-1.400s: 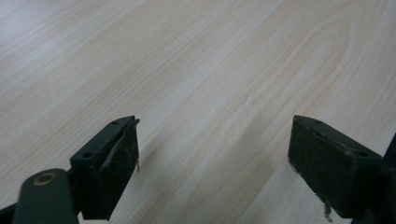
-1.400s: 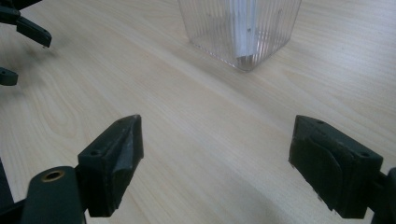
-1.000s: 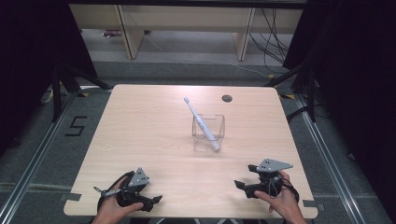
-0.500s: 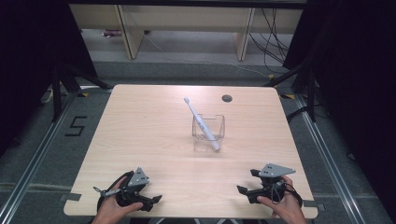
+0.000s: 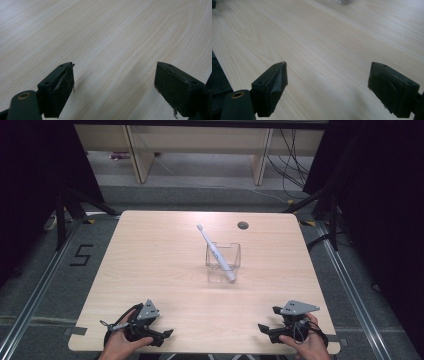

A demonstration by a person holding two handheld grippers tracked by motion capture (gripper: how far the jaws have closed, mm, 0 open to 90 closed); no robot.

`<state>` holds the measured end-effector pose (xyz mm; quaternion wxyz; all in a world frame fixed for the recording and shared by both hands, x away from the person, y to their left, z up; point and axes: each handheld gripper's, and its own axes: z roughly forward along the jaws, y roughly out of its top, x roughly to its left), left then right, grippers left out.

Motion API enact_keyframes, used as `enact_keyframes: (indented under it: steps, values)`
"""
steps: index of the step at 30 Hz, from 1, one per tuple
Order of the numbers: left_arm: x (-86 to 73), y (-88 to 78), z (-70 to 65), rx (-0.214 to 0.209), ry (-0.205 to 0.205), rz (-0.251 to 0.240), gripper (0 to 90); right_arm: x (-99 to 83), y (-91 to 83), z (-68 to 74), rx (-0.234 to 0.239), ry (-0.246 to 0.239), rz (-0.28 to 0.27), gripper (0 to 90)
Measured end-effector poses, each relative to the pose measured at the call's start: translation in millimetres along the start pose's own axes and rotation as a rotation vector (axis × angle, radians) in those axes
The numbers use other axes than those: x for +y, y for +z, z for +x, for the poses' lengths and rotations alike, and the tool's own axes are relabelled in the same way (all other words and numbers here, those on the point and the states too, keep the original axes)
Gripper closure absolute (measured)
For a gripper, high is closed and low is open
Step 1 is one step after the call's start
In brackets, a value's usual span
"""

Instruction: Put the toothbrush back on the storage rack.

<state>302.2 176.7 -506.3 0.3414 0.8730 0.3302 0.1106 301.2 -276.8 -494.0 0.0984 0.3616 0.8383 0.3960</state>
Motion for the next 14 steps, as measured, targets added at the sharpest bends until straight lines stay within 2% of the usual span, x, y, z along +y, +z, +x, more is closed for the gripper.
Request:
enact_keyframes:
  steps: [3, 4, 6, 8, 11, 13, 14]
  values:
    - [-0.1, -0.1, -0.1, -0.002, 0.000, -0.001, 15.6, -1.5, -3.3, -1.4, -0.023, 0.003, 0.001, 16.3]
    - [-0.1, -0.1, -0.2, -0.002, -0.001, -0.001, 15.6, -2.5, -5.3, 2.2, -0.046, 0.047, 0.006, 16.2]
    - [-0.3, 0.4, -0.3, -0.004, -0.001, -0.006, 15.6, -3.9, -6.3, -2.1, -0.068, -0.001, -0.004, 16.3]
    - [-0.2, 0.5, -1.2, -0.012, -0.007, -0.009, 15.6, -4.9, -7.1, -1.3, -0.073, 0.013, 0.009, 16.3]
    - [-0.1, 0.3, -0.4, -0.001, -0.002, 0.001, 15.6, -4.7, -7.4, -1.3, -0.081, -0.012, -0.002, 16.4]
    - [-0.2, 0.5, -0.4, -0.002, -0.004, 0.000, 15.6, -4.8, -6.8, -0.1, -0.073, -0.003, 0.000, 16.4]
    - [-0.1, 0.4, -0.4, -0.003, -0.003, 0.000, 15.6, -5.1, -6.8, 2.4, -0.069, 0.024, 0.013, 16.4]
